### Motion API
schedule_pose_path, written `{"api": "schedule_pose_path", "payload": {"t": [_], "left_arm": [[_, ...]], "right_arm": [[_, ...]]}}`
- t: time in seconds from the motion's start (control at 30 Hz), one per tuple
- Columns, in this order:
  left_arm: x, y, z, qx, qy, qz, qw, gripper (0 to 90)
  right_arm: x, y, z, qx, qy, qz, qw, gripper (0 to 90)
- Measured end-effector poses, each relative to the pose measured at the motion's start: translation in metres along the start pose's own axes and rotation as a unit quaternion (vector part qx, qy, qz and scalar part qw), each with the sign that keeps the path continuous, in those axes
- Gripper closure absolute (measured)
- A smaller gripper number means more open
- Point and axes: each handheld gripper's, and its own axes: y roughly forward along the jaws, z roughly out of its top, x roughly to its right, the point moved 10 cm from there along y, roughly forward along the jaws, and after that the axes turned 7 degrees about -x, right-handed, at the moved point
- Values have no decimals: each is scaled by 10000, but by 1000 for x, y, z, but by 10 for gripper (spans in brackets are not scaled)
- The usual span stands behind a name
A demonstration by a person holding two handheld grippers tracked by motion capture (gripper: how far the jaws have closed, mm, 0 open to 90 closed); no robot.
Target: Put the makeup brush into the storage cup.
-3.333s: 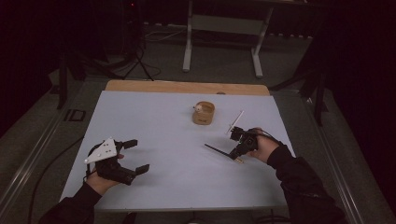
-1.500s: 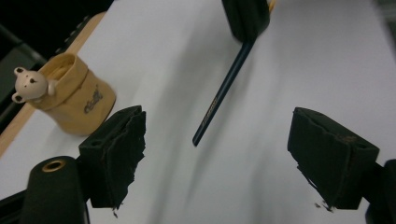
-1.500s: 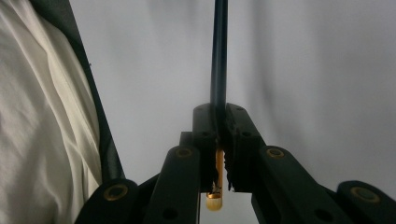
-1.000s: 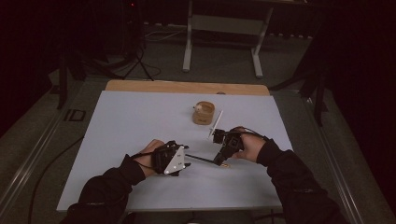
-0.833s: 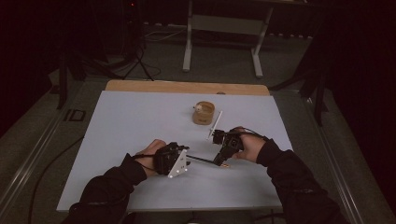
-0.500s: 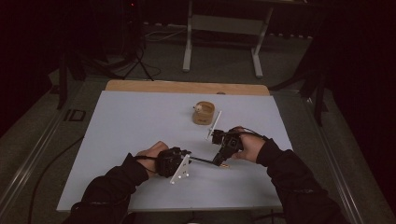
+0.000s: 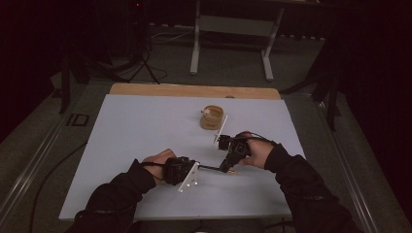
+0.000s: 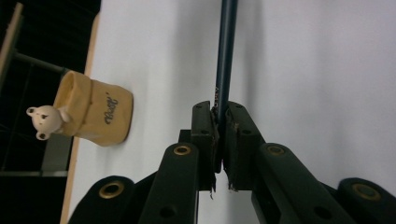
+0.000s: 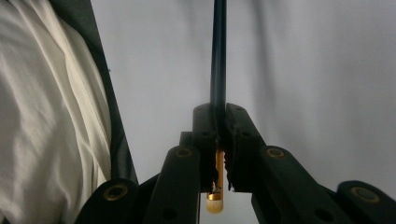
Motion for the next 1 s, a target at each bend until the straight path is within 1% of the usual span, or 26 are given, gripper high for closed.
{"api": "schedule_pose_path", "payload": {"t": [0.03,0.1,0.13,0.17,0.2,0.27,0.3,0.33,0.37,0.4,0.43,0.47,0.5,0.53,0.57,0.6,0.63,0.67,0.7,0.73,0.77,0.83,0.87,0.9,0.93,1.0], "left_arm": [[0,0,-2,-97,97,-40,9999,849],[0,1,-1,-119,172,-6,9998,853],[0,1,-1,-88,189,-20,9998,855],[-1,0,-1,-68,271,49,9996,856],[-1,0,-1,-68,336,44,9994,857],[-2,0,-2,-7,432,6,9991,857],[-2,0,-2,-37,398,-64,9992,857],[-2,-1,-2,-44,370,-127,9992,857],[-2,-1,-2,-65,377,-156,9991,860],[-1,-1,-2,-73,384,-200,9990,860],[-1,-1,-2,-88,317,-255,9991,860],[0,-1,-2,-75,273,-299,9992,861],[-1,-1,-2,-122,243,-306,9992,861],[-1,-1,-2,-85,122,-325,9994,861],[0,-1,-2,-85,78,-380,9992,861],[-1,-1,-3,-107,70,-365,9993,861],[-1,-2,-4,-146,60,-410,9990,861],[-2,-1,-4,-168,49,-412,9990,861],[-2,-2,-6,-236,8,-438,9988,861],[-2,-2,-5,-213,-53,-469,9987,861],[-3,-2,-6,-235,-62,-451,9987,861],[-6,-2,-6,-238,-191,-489,9983,861],[-8,-3,-7,-288,-188,-486,9982,861],[-8,-3,-7,-244,-307,-502,9980,861],[-8,-3,-7,-257,-351,-529,9977,862],[-9,-3,-8,-280,-379,-561,9973,861]], "right_arm": [[0,0,0,-3,-8,-8,10000,838],[1,0,0,1,-10,-4,10000,838],[1,0,0,-4,-27,-23,10000,837],[1,0,-1,-25,-34,-16,10000,838],[2,0,-1,-21,-79,-80,9999,837],[1,2,-1,-23,-64,-46,10000,836],[2,3,-1,-11,-133,-137,9998,835],[2,3,0,12,-185,-170,9997,831],[1,3,0,-1,-199,-194,9996,828],[1,3,0,-7,-158,-193,9997,813],[1,3,0,-4,-83,-160,9998,743],[3,3,0,25,-76,-223,9997,679],[5,2,1,67,-70,-304,9995,646],[5,1,1,97,-64,-297,9995,586],[7,1,0,77,8,-379,9993,511],[10,1,-2,40,84,-496,9987,508],[11,2,-3,7,165,-460,9988,503],[12,1,-3,45,165,-500,9986,485],[12,0,-2,106,172,-546,9983,473],[13,-1,-1,147,207,-561,9981,465],[13,-3,-1,189,198,-600,9978,450],[13,-8,1,333,187,-609,9974,428],[13,-10,2,396,195,-649,9969,412],[12,-13,3,478,216,-646,9965,408],[12,-16,4,568,221,-666,9959,389],[14,-21,4,615,264,-829,9943,356]]}}
